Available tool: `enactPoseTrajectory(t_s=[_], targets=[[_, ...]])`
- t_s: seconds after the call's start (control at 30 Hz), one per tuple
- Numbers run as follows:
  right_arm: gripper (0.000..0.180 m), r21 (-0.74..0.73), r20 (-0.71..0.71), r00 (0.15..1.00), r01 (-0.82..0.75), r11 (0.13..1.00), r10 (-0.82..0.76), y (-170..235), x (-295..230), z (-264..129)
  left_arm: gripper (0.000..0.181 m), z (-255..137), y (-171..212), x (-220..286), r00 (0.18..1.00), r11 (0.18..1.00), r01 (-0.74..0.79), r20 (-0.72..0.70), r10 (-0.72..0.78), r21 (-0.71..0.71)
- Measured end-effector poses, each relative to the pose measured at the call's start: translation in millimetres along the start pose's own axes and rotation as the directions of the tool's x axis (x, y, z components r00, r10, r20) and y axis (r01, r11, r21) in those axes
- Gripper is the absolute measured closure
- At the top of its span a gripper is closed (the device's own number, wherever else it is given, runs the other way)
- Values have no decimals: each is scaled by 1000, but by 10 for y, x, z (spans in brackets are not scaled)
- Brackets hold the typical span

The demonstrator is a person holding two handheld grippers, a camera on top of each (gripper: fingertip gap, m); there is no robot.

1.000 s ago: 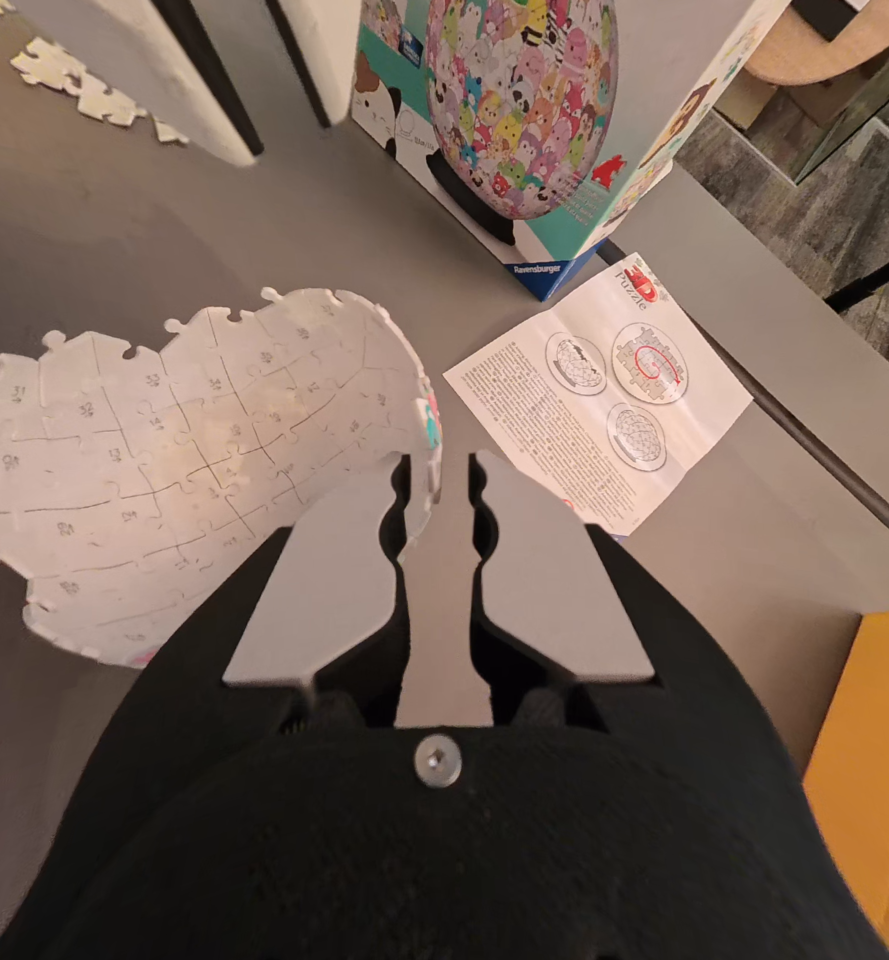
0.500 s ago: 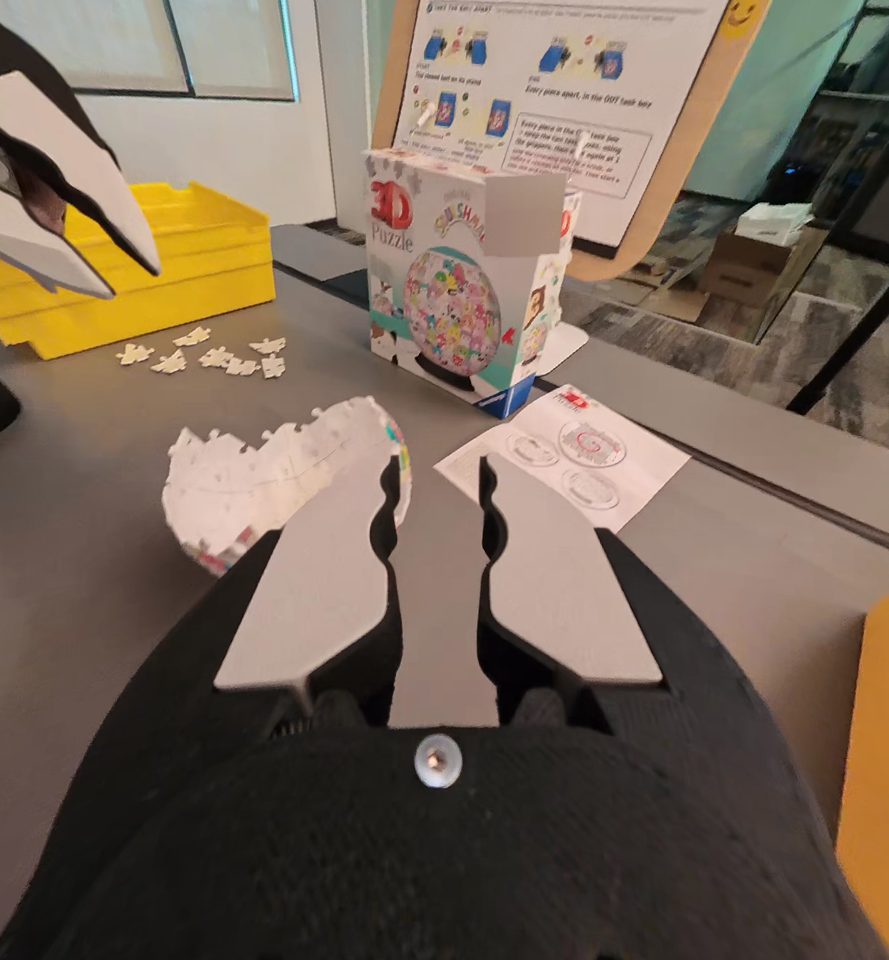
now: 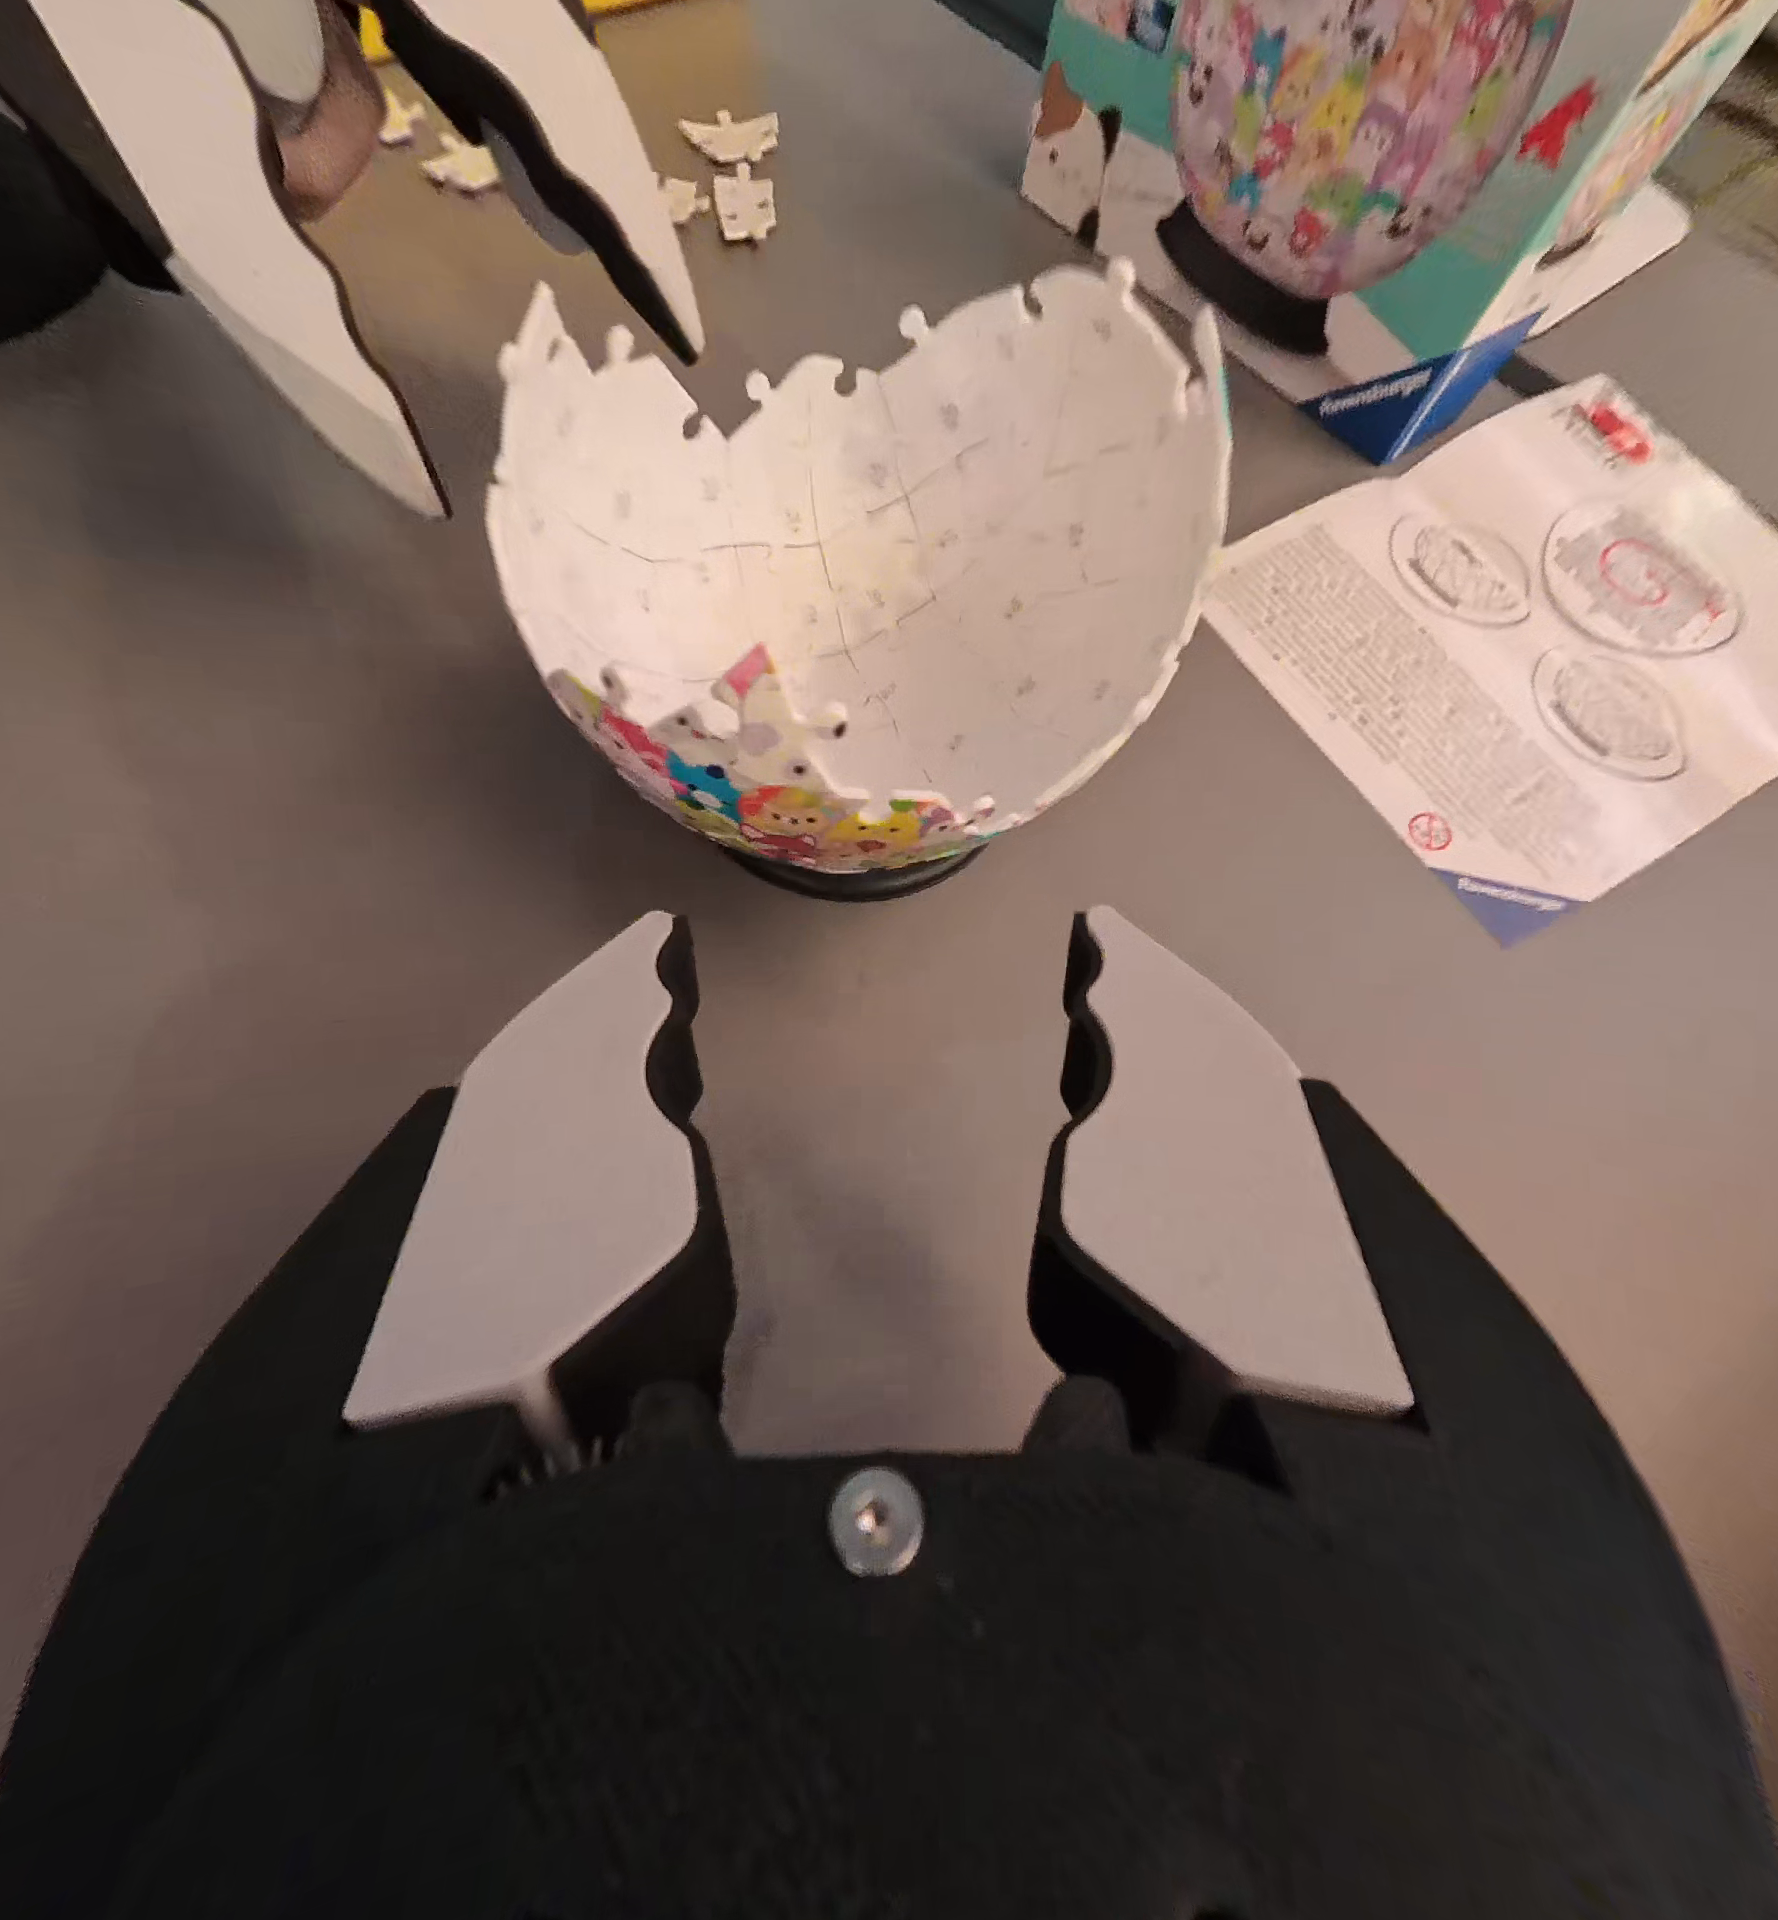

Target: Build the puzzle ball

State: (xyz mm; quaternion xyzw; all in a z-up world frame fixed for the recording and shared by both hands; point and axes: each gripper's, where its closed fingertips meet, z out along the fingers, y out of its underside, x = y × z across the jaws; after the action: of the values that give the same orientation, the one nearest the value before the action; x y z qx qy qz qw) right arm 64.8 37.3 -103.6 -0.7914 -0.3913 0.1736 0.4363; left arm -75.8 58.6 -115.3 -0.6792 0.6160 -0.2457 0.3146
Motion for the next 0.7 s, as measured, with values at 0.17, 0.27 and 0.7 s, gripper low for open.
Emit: enactPoseTrajectory(t_s=[0.17, 0.27, 0.7], targets=[[109, -43, 27, 1000, 6, 999, -4, 82, 23, 182, 99, 218, -30, -103, 999, 1000, -12, -44, 11, -14], [110, -33, 31, 999, 31, 999, -30, 59, 46, 230, 96, 280, -93, -97, 995, 999, -23, -94, 26, 26], [113, -20, 154, 987, -40, 999, 43, -33, -44, 280, 108, 270, -260, -39, 991, 990, -15, -126, 33, 138]])
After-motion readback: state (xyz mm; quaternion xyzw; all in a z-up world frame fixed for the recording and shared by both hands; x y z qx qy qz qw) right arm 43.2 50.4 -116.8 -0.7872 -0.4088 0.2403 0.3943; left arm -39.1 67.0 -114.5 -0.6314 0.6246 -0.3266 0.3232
